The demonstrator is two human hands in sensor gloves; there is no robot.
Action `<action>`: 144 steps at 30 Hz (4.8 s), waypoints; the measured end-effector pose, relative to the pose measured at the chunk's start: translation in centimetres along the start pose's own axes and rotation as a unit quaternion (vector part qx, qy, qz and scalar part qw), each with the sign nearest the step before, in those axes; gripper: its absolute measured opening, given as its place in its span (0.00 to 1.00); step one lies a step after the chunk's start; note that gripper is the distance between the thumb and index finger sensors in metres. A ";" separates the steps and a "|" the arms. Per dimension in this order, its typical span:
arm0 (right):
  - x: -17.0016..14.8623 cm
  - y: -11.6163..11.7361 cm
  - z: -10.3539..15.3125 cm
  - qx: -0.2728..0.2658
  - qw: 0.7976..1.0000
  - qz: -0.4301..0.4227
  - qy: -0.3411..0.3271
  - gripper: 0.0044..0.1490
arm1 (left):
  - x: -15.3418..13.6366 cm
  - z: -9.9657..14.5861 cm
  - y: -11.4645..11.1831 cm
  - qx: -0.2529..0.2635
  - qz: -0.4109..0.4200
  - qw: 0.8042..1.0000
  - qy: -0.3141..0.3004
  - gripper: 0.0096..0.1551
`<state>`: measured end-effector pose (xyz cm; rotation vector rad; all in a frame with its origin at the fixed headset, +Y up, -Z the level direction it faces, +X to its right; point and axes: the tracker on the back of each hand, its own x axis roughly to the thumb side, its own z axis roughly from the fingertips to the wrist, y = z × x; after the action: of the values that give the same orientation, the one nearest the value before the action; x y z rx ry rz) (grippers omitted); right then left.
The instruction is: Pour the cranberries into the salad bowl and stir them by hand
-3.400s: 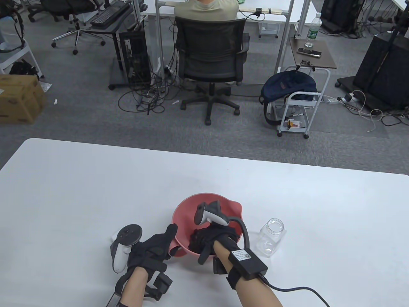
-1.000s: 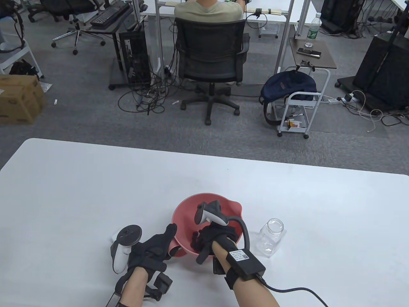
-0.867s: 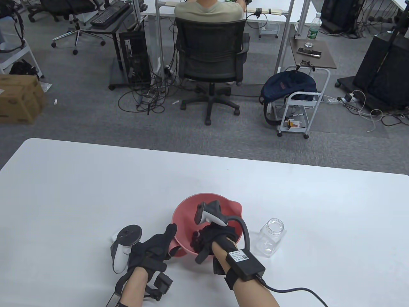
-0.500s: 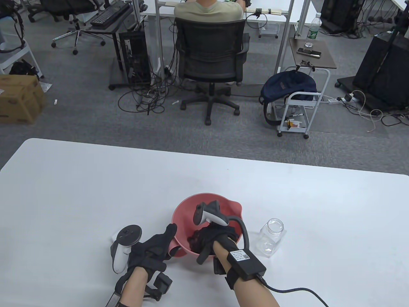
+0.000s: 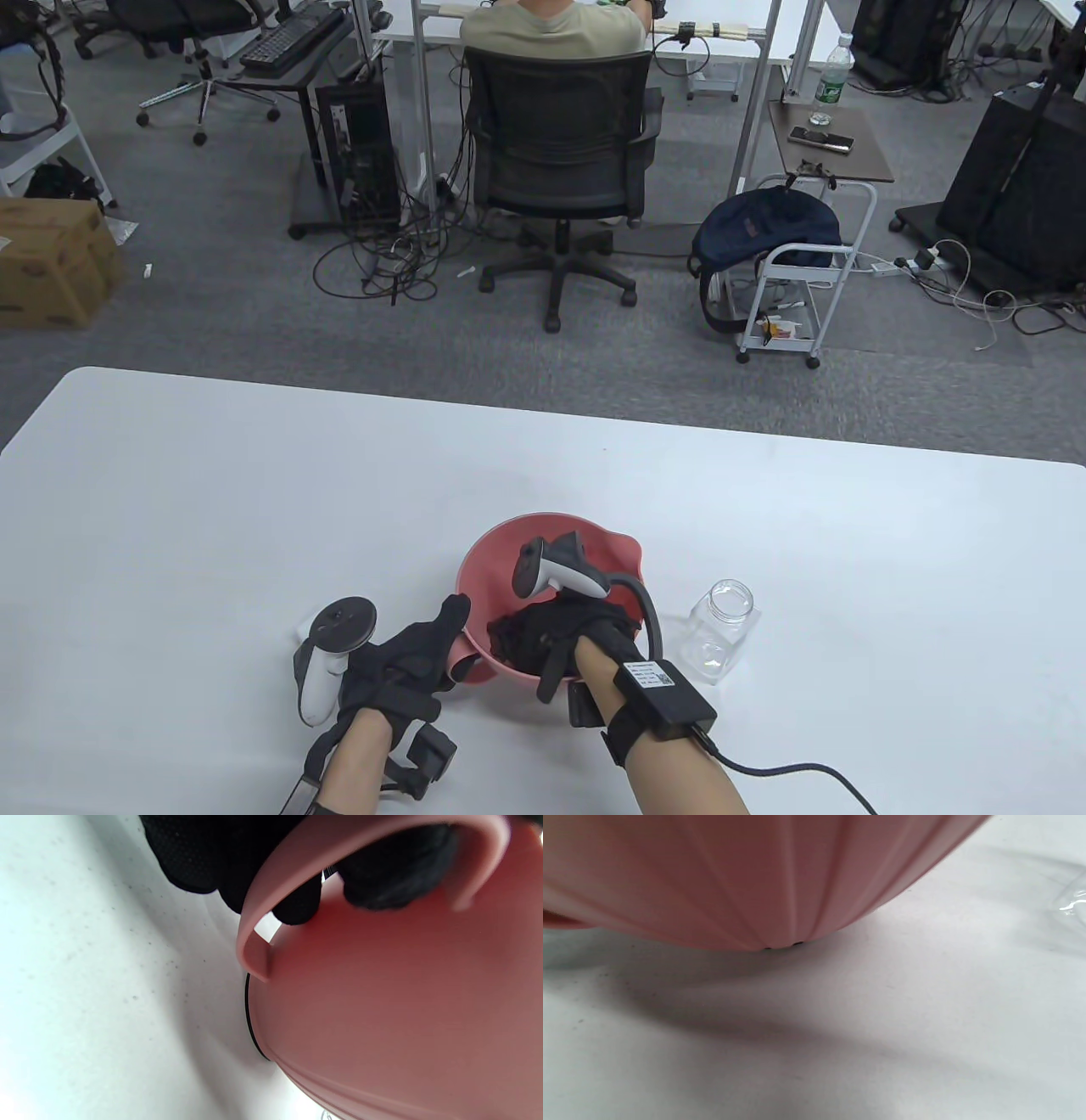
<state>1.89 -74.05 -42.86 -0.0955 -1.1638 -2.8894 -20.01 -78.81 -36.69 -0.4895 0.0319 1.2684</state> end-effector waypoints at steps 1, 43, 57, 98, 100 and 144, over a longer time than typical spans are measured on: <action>0.0 0.0 0.1 -0.004 1.000 -0.001 -0.002 0.36 | 0.0 0.0 0.0 0.000 0.000 1.000 0.000 0.43; -0.4 -0.1 0.0 -0.025 0.999 -0.019 0.026 0.57 | 0.0 0.0 0.0 0.000 0.003 1.000 0.001 0.43; -0.5 0.1 -0.2 -0.012 1.000 -0.012 0.020 0.36 | -0.1 0.0 0.0 -0.001 0.002 1.000 0.000 0.43; -0.2 0.1 0.2 -0.027 0.999 -0.006 -0.015 0.45 | 0.0 0.0 -0.1 -0.007 0.007 1.000 0.001 0.44; -0.2 0.1 0.1 -0.019 1.000 -0.003 -0.009 0.45 | 0.0 0.0 -0.1 -0.006 0.008 1.000 0.002 0.44; -0.5 0.2 0.1 -0.012 1.000 -0.011 0.006 0.28 | 0.0 0.0 0.0 -0.010 0.004 1.000 0.000 0.44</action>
<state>2.38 -74.11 -42.73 -0.0661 -1.1364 -2.9195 -19.97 -78.85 -36.72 -0.5064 0.0215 1.2775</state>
